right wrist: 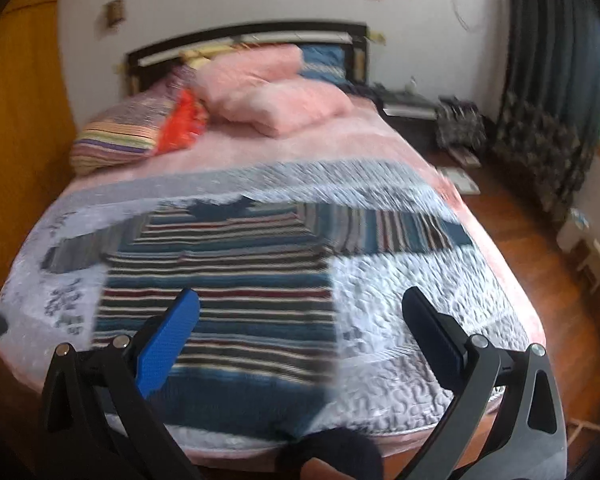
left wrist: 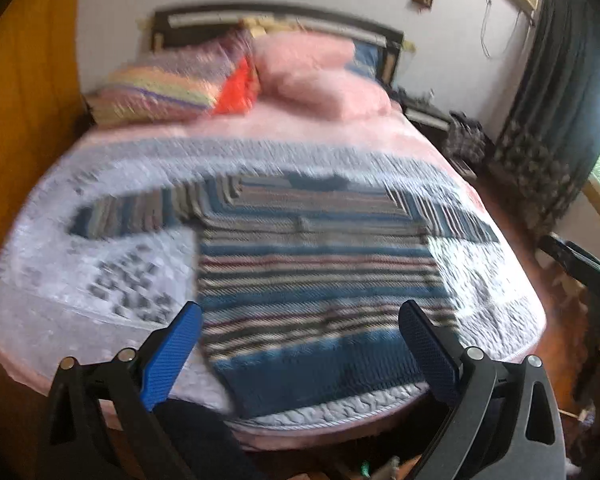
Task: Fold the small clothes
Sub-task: 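Grasp the sweater's sleeve cuff with the right tool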
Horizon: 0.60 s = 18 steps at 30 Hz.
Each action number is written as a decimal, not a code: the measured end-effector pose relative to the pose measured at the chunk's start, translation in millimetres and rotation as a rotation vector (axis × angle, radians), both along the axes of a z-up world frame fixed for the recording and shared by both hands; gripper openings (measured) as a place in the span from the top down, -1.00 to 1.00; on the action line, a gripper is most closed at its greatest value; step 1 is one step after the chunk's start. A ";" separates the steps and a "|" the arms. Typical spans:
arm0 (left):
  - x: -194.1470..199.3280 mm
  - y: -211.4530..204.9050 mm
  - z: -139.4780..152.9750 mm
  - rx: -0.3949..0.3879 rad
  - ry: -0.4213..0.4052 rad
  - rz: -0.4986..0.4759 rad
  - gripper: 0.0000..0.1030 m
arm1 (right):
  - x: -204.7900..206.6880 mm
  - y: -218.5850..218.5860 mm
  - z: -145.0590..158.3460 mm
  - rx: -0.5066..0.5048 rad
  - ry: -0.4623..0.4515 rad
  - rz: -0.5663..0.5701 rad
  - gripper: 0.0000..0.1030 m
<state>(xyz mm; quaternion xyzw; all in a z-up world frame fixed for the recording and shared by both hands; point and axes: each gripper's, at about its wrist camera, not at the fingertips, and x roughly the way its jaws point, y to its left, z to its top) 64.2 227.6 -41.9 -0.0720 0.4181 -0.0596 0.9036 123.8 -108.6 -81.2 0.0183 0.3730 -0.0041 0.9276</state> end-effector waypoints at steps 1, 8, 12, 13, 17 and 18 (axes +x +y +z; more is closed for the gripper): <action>8.8 -0.4 -7.9 -0.030 0.016 -0.002 -0.92 | 13.9 -17.9 -10.6 0.024 0.019 -0.017 -0.95; 65.0 -7.9 -49.5 -0.124 0.082 -0.015 -0.92 | 86.1 -136.5 -85.8 0.314 0.179 -0.197 -0.95; 93.6 -11.8 -64.7 -0.209 0.100 -0.042 -0.92 | 118.0 -202.9 -128.1 0.498 0.224 -0.325 -0.64; 100.0 -13.7 -66.8 -0.217 0.094 -0.038 -0.92 | 127.6 -221.0 -140.6 0.554 0.239 -0.359 -0.35; 124.2 -19.3 -75.6 -0.231 0.087 -0.045 -0.92 | 158.1 -279.7 -179.7 0.743 0.251 -0.462 -0.21; 130.9 -21.5 -78.0 -0.238 0.084 -0.045 -0.92 | 167.0 -297.2 -190.0 0.799 0.241 -0.486 -0.14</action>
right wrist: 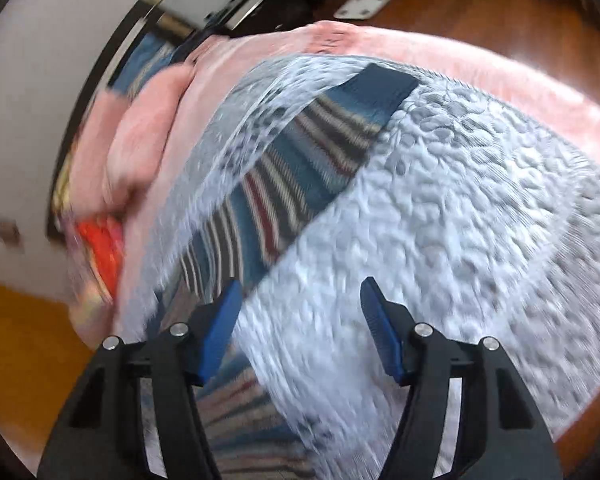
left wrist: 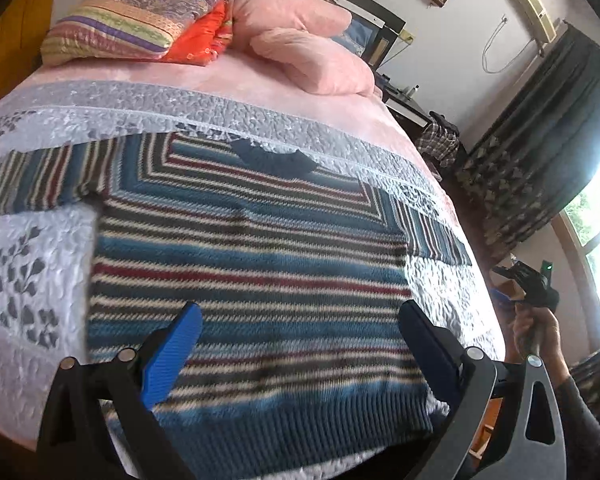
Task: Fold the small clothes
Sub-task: 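Grasp the sweater's sleeve cuff with the right tool, then fold the held sleeve across the sweater body with the right tool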
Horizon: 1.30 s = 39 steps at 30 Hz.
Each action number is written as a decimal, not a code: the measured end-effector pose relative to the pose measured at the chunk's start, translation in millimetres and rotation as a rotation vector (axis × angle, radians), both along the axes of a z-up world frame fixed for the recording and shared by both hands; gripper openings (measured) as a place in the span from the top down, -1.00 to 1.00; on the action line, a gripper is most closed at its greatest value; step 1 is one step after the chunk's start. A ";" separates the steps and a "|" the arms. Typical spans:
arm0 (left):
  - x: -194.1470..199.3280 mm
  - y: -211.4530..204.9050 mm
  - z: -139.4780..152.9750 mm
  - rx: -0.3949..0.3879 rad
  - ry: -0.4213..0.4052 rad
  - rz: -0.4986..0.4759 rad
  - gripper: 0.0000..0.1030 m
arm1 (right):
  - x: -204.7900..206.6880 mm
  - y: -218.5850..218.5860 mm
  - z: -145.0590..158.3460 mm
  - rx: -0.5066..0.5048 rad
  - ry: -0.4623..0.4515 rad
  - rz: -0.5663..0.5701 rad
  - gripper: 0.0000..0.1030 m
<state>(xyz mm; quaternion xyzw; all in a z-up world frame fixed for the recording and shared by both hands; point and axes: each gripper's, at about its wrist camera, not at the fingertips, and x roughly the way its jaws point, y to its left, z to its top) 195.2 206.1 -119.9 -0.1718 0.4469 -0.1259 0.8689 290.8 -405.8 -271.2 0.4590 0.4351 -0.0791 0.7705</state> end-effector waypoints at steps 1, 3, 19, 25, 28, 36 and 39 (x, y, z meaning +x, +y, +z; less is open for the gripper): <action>6.9 -2.6 -1.5 -0.006 -0.003 0.001 -0.92 | 5.9 -12.8 -7.8 0.033 -0.003 -0.029 -0.10; 20.0 -7.9 -5.9 -0.009 -0.009 0.005 -0.92 | 20.3 -43.3 -26.9 0.105 -0.017 -0.103 -0.02; 82.4 -35.4 -58.5 -0.032 0.011 0.006 -0.92 | 93.1 -133.3 -114.3 0.203 -0.029 -0.276 0.11; 94.8 -30.3 -73.3 -0.114 0.047 0.022 -0.92 | 113.6 -140.9 -120.3 0.200 -0.048 -0.278 0.14; 100.8 -22.4 -81.7 -0.178 0.078 0.043 -0.92 | 120.3 -141.8 -116.7 0.181 -0.046 -0.267 0.43; 101.7 1.0 -72.7 -0.199 0.060 0.127 -0.92 | 131.3 -110.3 -39.1 0.024 -0.148 -0.151 0.83; 95.1 4.6 -56.1 -0.165 0.016 0.124 -0.92 | 134.5 -78.9 5.1 -0.057 -0.204 -0.070 0.83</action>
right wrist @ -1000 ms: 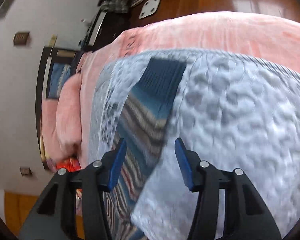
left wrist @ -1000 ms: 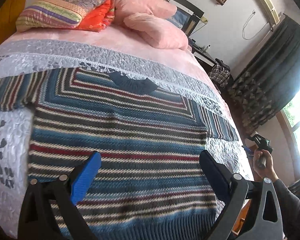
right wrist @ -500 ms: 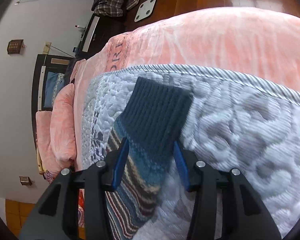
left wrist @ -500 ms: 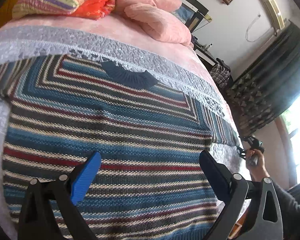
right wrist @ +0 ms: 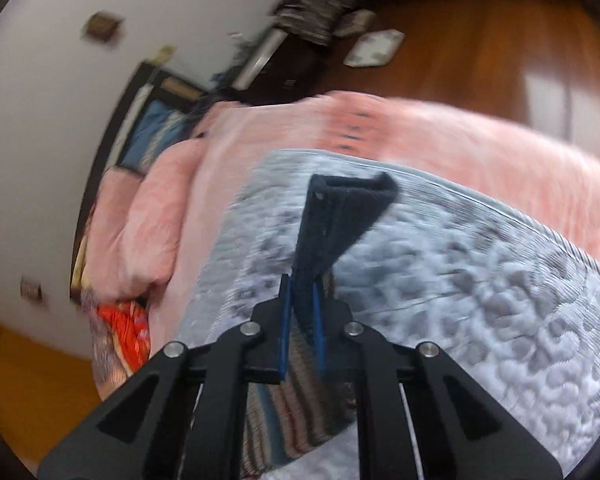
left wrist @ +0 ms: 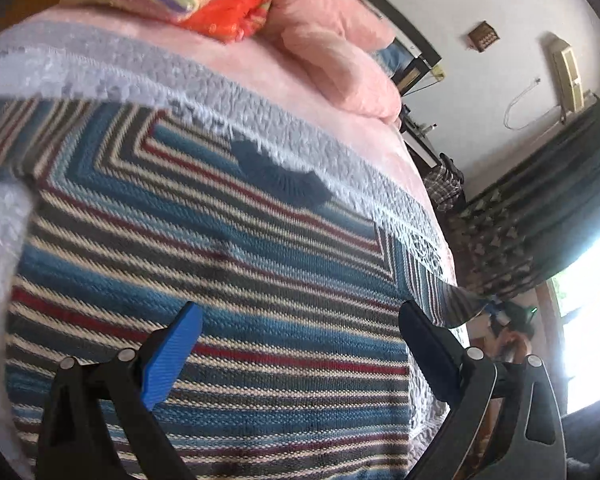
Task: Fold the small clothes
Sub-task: 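Fold the held sleeve across the sweater body with the right tool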
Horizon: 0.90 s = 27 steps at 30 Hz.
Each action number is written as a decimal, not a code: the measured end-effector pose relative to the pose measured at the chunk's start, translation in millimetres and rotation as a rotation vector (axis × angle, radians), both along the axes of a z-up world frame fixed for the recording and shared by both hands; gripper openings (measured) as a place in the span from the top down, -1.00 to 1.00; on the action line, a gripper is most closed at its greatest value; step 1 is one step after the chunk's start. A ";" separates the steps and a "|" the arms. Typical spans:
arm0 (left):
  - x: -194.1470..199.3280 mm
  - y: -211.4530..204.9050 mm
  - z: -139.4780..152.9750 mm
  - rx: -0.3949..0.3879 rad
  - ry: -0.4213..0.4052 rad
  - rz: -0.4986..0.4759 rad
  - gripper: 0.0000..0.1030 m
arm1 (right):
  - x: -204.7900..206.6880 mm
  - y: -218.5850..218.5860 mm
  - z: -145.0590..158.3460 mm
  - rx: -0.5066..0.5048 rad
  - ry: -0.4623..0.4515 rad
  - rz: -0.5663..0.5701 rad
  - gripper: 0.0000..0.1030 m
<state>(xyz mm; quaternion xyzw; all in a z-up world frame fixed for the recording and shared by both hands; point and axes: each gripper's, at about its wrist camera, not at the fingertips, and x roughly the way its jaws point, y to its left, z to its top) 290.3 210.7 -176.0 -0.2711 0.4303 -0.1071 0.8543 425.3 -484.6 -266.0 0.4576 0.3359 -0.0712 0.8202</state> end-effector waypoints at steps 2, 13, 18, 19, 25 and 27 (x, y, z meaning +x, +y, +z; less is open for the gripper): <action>-2.6 0.3 11.1 0.032 -0.022 -0.020 -0.92 | 1.7 24.0 26.5 -0.052 -0.036 0.049 0.83; -2.3 7.0 48.7 0.078 0.001 -0.124 -0.92 | 17.8 202.4 117.8 -0.258 -0.162 0.356 0.83; 7.2 12.2 43.0 0.054 0.035 -0.160 -0.92 | 24.7 296.6 115.1 -0.409 -0.146 0.495 0.83; 8.8 12.8 41.8 0.060 0.038 -0.160 -0.92 | 26.3 318.7 106.9 -0.441 -0.137 0.534 0.83; 26.0 14.5 21.4 0.054 0.063 -0.154 -0.92 | 34.1 416.8 36.3 -0.595 -0.020 0.698 0.84; 33.7 13.5 11.4 0.035 0.079 -0.146 -0.92 | 33.9 445.6 5.0 -0.664 0.033 0.747 0.84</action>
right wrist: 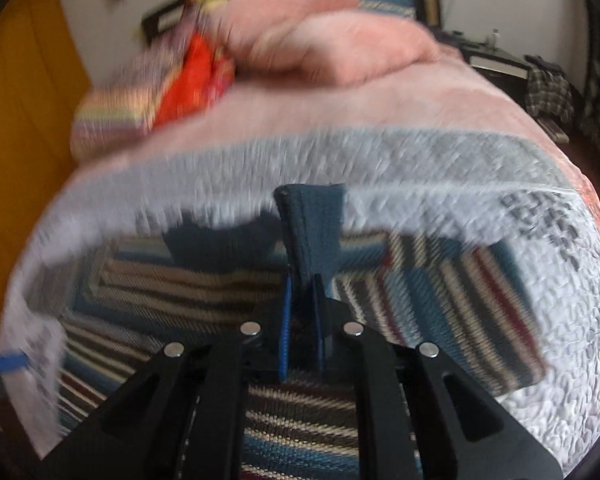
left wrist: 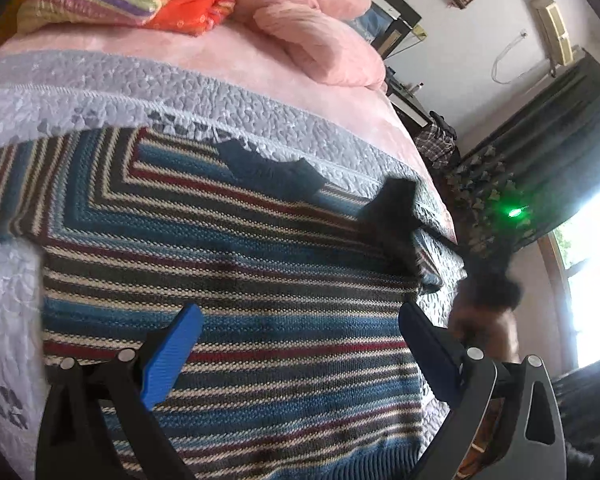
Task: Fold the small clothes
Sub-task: 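Fold the held sleeve across the sweater body with the right tool, then grasp the other sleeve cuff with the left tool and lift it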
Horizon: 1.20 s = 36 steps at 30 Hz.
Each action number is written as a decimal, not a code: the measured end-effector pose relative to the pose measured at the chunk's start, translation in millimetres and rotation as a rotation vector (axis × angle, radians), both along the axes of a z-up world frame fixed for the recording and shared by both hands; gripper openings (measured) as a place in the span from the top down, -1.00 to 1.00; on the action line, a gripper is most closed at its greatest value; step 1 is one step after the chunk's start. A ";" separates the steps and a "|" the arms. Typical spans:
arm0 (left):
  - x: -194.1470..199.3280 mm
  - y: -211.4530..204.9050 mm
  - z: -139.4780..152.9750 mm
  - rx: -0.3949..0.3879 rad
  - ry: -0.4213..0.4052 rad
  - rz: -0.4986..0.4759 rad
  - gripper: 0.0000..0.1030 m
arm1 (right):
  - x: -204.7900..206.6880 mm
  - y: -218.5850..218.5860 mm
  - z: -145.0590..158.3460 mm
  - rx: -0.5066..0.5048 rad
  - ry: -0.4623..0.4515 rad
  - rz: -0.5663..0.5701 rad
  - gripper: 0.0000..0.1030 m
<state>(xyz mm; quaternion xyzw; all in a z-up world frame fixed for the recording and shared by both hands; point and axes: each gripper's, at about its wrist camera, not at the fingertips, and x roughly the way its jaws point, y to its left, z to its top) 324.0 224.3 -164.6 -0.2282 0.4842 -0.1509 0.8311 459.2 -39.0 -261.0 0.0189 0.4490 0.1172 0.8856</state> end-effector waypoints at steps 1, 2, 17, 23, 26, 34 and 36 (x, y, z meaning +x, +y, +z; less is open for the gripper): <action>5.2 -1.2 -5.9 -0.013 0.011 0.003 -0.92 | -1.6 11.6 -8.9 -0.026 0.006 0.015 0.84; 8.7 -2.3 -9.6 -0.019 0.018 -0.001 -0.92 | -2.7 25.8 -22.7 -0.068 0.020 0.038 0.83; 110.2 -75.7 -109.6 -0.337 0.273 -0.038 -0.92 | -111.3 -17.2 -55.2 0.224 0.058 -0.160 0.19; 131.2 -102.6 -143.2 -0.356 0.363 0.029 -0.92 | -127.7 -31.2 -81.5 0.380 0.096 -0.215 0.19; 136.0 -109.0 -143.9 -0.363 0.354 0.043 -0.88 | -130.3 -29.9 -91.6 0.400 0.111 -0.214 0.18; 157.8 -120.5 -153.3 -0.340 0.435 0.030 0.41 | -131.6 -32.2 -91.0 0.442 0.105 -0.205 0.18; 161.6 -123.3 -148.4 -0.311 0.428 0.028 0.82 | -132.7 -33.9 -91.5 0.449 0.106 -0.205 0.18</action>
